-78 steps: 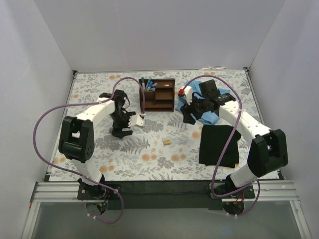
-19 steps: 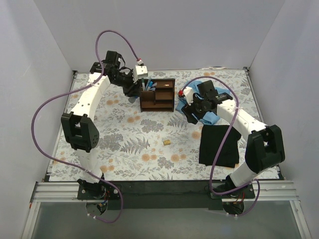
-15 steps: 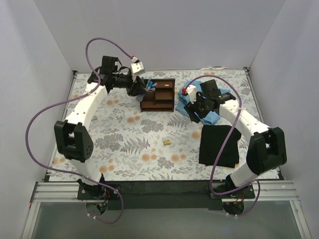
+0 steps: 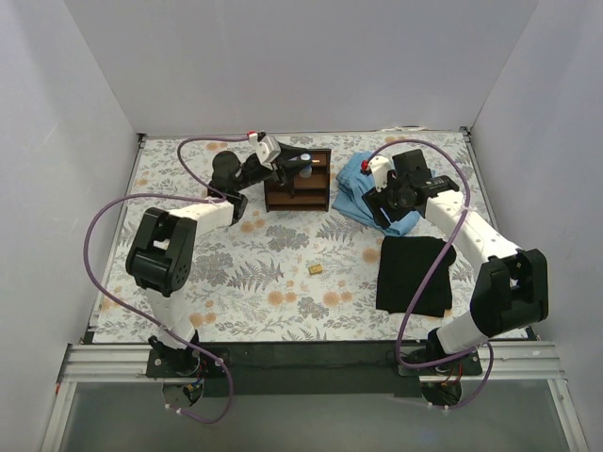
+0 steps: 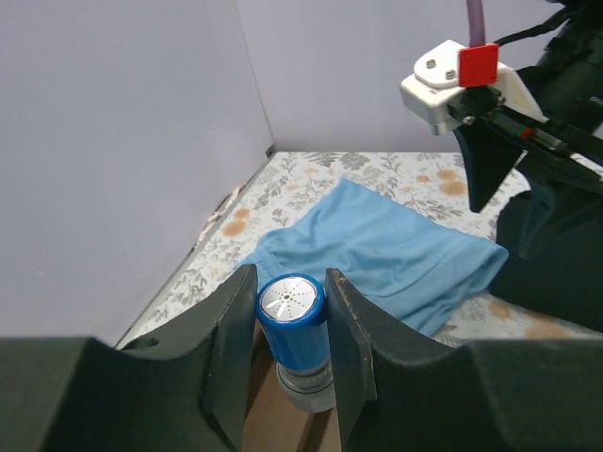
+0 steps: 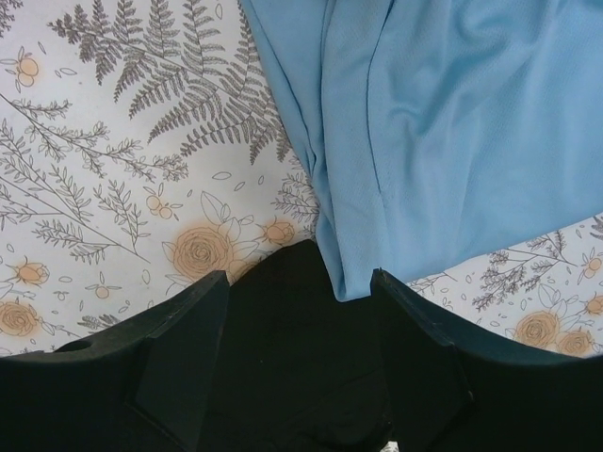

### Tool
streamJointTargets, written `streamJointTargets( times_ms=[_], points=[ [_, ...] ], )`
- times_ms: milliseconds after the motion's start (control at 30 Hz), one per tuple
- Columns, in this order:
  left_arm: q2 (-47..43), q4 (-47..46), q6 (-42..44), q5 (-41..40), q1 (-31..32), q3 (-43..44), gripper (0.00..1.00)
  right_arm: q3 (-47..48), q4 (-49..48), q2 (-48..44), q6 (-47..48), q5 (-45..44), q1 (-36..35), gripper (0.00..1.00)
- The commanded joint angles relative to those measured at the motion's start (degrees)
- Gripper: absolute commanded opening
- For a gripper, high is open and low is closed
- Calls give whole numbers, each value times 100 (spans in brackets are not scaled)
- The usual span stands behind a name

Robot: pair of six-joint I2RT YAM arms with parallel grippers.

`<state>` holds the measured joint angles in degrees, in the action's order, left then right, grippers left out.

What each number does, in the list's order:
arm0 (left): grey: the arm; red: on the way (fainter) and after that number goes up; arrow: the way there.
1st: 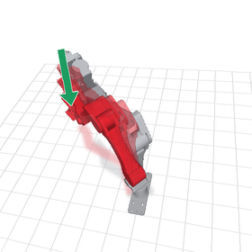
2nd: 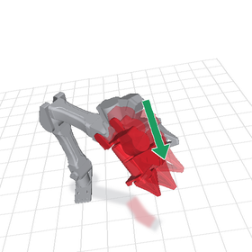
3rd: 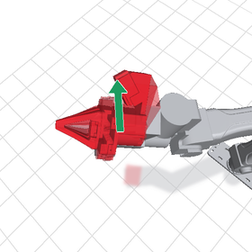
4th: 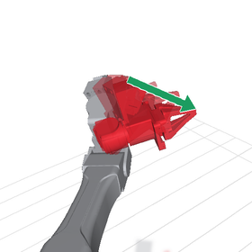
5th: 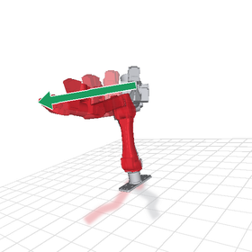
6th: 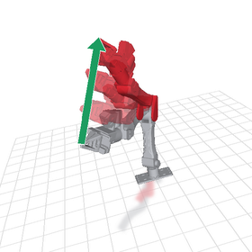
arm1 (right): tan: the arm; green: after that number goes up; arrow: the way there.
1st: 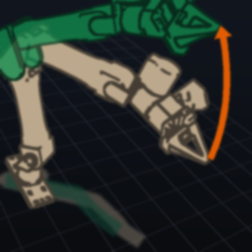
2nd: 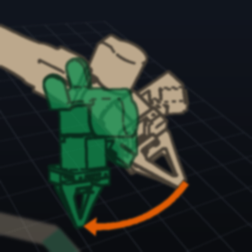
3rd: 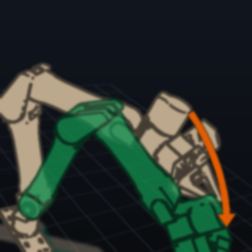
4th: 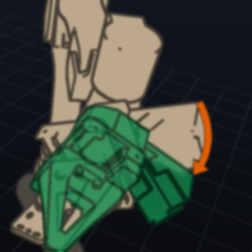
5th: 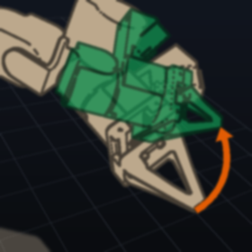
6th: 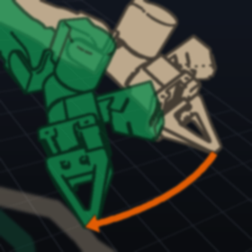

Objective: Sort the stationery into containers
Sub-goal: Place the stationery in the storage box.

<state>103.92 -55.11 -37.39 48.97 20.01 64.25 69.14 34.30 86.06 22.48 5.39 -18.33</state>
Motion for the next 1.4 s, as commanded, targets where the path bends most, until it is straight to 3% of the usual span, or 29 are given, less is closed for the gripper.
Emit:
streamJointTargets(
  times_ms=[0, 200, 433, 1300, 1367],
  points=[
    [365, -1641, 152, -528, 204, 150, 0, -129, -108, -116, -7, -55, 13, 70],
    [980, -2275, 390, -652, 319, 123, 0, -305, -248, -151, -51, 94, 48, 70],
    [1508, -2241, 636, -503, 337, 369, 0, -358, -380, -81, -130, 313, 49, 71],
    [2123, -966, 750, -300, 337, 1011, 0, -551, -539, -116, -244, 454, 49, 71],
    [2141, -949, 794, -309, 337, 1037, 5, -577, -548, -116, -244, 454, 57, 71]
  ],
)
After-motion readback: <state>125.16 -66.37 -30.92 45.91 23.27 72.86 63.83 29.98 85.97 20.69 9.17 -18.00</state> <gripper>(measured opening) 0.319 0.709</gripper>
